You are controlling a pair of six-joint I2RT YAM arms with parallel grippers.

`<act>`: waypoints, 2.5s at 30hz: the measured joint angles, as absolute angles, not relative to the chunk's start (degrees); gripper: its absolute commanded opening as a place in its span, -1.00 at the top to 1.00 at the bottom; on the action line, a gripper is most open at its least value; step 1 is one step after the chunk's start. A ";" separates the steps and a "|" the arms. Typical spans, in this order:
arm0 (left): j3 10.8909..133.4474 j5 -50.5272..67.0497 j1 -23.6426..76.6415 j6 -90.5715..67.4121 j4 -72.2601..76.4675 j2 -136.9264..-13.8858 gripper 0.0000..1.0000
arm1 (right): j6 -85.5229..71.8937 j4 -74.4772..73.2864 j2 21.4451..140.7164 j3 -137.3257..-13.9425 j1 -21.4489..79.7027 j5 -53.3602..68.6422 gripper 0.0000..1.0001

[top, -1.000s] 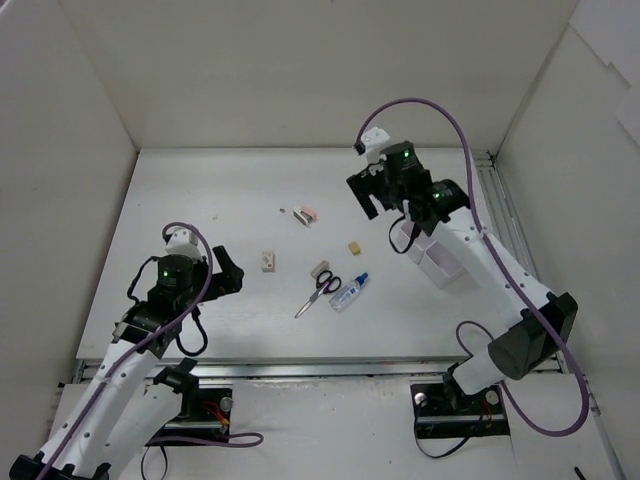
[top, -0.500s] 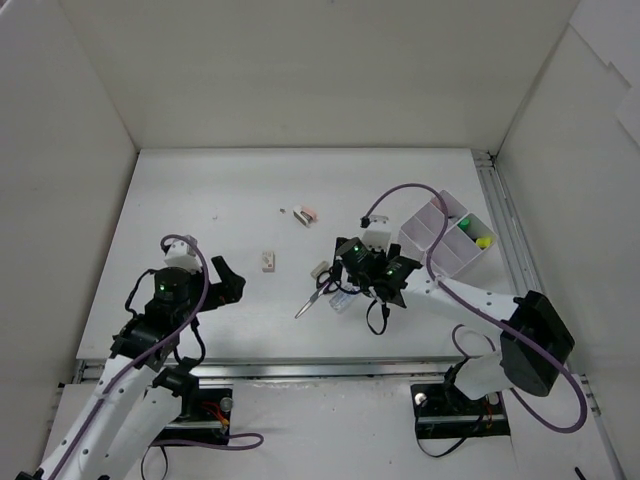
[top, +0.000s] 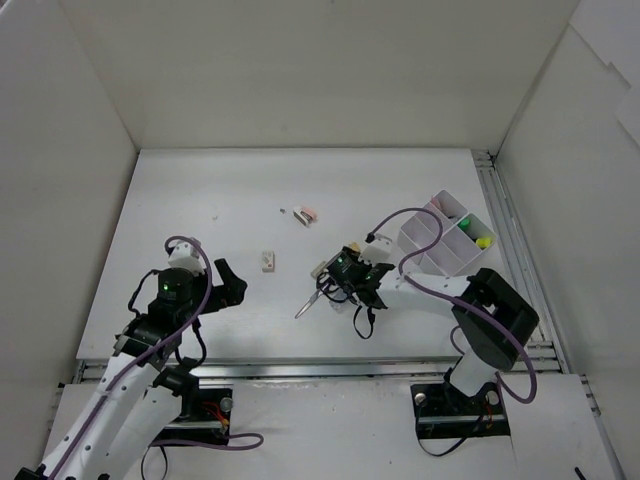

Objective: Sort the stationery into containers
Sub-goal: Pick up the stationery from the center of the board, then place the stationery in the storage box.

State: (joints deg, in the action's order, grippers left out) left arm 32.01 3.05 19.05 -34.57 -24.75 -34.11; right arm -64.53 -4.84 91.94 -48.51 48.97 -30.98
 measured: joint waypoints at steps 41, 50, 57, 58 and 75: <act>35.44 1.13 19.05 -33.52 -20.71 -46.33 -0.99 | 23.07 54.94 84.58 -42.24 20.86 -35.27 1.00; 37.69 -0.69 19.07 -33.52 -19.44 -50.72 -0.99 | 25.85 61.21 90.65 -42.57 14.57 -28.01 1.00; 38.50 -0.86 19.07 -33.52 -17.93 -53.47 -0.99 | 25.87 63.40 91.74 -40.49 14.26 -24.29 0.96; 38.50 -0.86 19.07 -33.50 -17.80 -53.67 -0.99 | 25.85 63.57 91.74 -40.01 14.20 -24.10 0.95; 38.59 -1.34 19.07 -33.56 -17.58 -54.08 -0.99 | 25.36 64.64 93.34 -35.55 13.21 -25.93 -0.20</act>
